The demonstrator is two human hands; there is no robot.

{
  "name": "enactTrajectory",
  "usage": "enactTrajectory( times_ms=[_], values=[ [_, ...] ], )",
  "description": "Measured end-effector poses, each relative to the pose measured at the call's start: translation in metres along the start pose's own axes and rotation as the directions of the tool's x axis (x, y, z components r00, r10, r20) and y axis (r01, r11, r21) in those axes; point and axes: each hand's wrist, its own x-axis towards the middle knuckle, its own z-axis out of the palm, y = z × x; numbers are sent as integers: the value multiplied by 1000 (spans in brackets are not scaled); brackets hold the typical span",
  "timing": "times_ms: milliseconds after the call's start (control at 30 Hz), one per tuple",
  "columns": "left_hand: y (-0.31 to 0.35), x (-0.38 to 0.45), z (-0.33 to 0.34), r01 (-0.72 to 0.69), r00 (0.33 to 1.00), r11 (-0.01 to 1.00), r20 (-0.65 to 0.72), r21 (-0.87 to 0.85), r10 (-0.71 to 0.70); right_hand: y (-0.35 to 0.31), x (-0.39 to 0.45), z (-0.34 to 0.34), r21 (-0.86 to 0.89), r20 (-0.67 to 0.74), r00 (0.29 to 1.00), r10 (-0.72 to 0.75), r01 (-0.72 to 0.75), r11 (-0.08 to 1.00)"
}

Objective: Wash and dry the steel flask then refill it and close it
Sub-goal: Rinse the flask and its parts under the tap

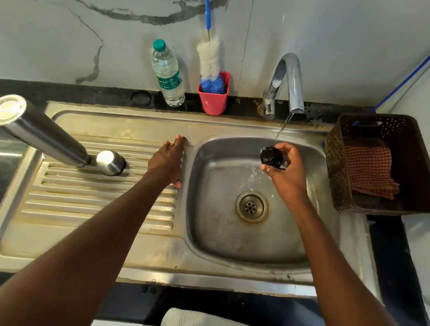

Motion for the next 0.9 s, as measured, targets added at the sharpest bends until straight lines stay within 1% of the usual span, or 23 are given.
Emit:
enactTrajectory(
  times_ms=[67, 133, 167, 200, 300, 333, 367, 400, 467, 500, 533, 567, 600, 633, 667, 700, 733, 767, 800, 833, 867, 900],
  values=[
    [0, -1, -2, 0, 1000, 1000, 1, 1, 0, -4, -6, -4, -28, -71, 992, -106, 104, 994],
    [-1, -2, -3, -12, 1000, 1000, 10, 1, 12, -11, -17, -5, -71, -173, 960, -220, 210, 975],
    [0, -3, -4, -20, 1000, 1000, 17, 0, 20, -11, -24, -4, -88, -201, 943, -264, 251, 964],
    [0, -4, -4, -19, 1000, 1000, 23, 1, 19, -7, -32, -1, -97, -196, 944, -267, 252, 963],
    [5, -5, -8, 16, 999, 1000, 46, 1, -16, 6, -43, 6, -133, -63, 992, -107, 97, 986],
    [7, -6, -9, 22, 998, 1000, 55, 4, -23, 7, -43, 4, -155, -57, 995, -88, 78, 985],
    [10, -7, -10, 33, 997, 999, 64, 12, -34, 5, -43, 1, -177, -79, 991, -110, 95, 980],
    [12, -7, -11, 40, 996, 999, 74, 24, -42, -3, -44, -5, -202, -113, 980, -164, 139, 969],
    [15, -9, -12, 14, 992, 998, 122, 60, -21, -17, -47, -15, -255, -178, 921, -345, 296, 921],
    [19, -10, -12, -27, 990, 995, 142, 96, 14, -15, -48, -18, -285, -184, 890, -418, 358, 889],
    [24, -11, -13, -83, 988, 986, 144, 143, 62, -9, -48, -17, -311, -159, 889, -429, 368, 877],
    [33, -12, -14, -137, 985, 975, 125, 175, 116, -2, -48, -14, -339, -100, 924, -368, 316, 886],
    [43, -11, -15, -182, 981, 969, 92, 165, 168, 7, -47, -11, -374, -28, 969, -245, 217, 901],
    [57, -11, -16, -219, 975, 969, 53, 111, 214, 16, -46, -10, -416, 1, 990, -140, 128, 901],
    [73, -10, -17, -239, 971, 971, 9, 26, 239, 22, -44, -10, -426, -15, 994, -104, 88, 900],
    [89, -10, -18, -241, 970, 968, -30, -70, 240, 25, -43, -11, -382, -54, 992, -117, 88, 920],
    [106, -10, -21, -234, 972, 959, -63, -161, 227, 22, -43, -12, -287, -113, 987, -118, 81, 954],
    [121, -8, -24, -217, 975, 944, -94, -249, 200, 19, -42, -13, -151, -162, 985, -62, 38, 988],
    [136, -5, -27, -191, 980, 923, -115, -334, 161, 15, -40, -12, 22, -172, 983, 67, -64, 998],
    [149, 0, -29, -164, 985, 894, -113, -417, 128, 10, -38, -11, 286, -99, 957, 272, -234, 929],
    [161, 5, -31, -148, 988, 862, -106, -484, 111, 6, -36, -10, 491, 37, 889, 457, -414, 766],
    [173, 11, -33, -145, 989, 835, -108, -530, 103, 4, -33, -12, 576, 98, 837, 538, -488, 655]
  ],
)
